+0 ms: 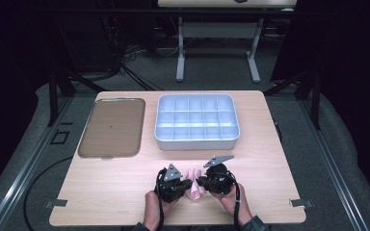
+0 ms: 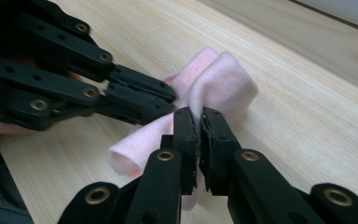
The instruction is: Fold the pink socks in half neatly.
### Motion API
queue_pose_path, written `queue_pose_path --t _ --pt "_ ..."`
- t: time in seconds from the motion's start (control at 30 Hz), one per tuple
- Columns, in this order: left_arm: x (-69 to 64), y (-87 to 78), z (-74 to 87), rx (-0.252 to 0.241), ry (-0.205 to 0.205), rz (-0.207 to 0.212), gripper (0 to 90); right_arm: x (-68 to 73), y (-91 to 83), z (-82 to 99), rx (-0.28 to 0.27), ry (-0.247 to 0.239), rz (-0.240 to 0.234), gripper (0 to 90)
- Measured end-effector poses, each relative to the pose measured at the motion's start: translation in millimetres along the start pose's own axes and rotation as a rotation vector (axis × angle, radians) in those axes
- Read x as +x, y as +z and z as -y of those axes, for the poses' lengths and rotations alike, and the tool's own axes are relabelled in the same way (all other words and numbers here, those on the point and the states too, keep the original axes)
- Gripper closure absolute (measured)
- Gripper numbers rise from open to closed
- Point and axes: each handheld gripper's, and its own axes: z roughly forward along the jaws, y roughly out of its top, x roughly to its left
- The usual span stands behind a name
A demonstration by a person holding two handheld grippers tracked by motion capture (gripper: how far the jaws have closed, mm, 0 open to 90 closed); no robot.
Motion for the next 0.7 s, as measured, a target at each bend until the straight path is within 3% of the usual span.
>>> queue_pose_path --t 0.03,0.1,0.13,0.17,0.2,0.47,0.5,0.53,0.7 --pt "0.5 -3.7 0.2 -0.006 0.000 -0.012 84.4 -2.7 0.1 0.9 -0.018 0.011 -0.068 85.3" --pt "1.5 -9.0 0.5 -0.012 0.003 -0.022 84.4 -2.1 -1.7 1.5 -0.009 0.014 0.004 85.3" --pt "1.5 -11.6 1.0 -0.016 0.001 -0.026 84.5 -3.1 -2.3 1.7 -0.006 0.009 0.004 85.3" --pt "1.5 -14.0 1.0 -0.015 0.007 -0.036 84.5 -4.9 -2.0 2.4 -0.017 0.013 -0.040 85.3" --pt "1.7 -14.7 1.3 -0.011 0.012 -0.040 84.7 -3.6 -3.2 2.2 -0.001 0.014 0.003 85.3" --pt "1.6 -6.3 4.3 0.017 0.037 -0.074 87.0 -2.8 -4.6 1.2 0.001 -0.003 0.007 85.3" --pt "1.8 -5.7 4.4 0.019 0.035 -0.071 87.4 -3.4 -2.9 1.4 -0.025 0.002 -0.041 85.3" --pt "2.1 -5.4 4.5 0.022 0.040 -0.071 87.8 -1.2 -4.7 0.2 -0.002 0.001 0.004 85.3" --pt "4.0 -2.7 6.7 0.024 0.028 -0.059 89.2 2.6 -3.2 -3.9 -0.010 -0.010 -0.004 85.2"
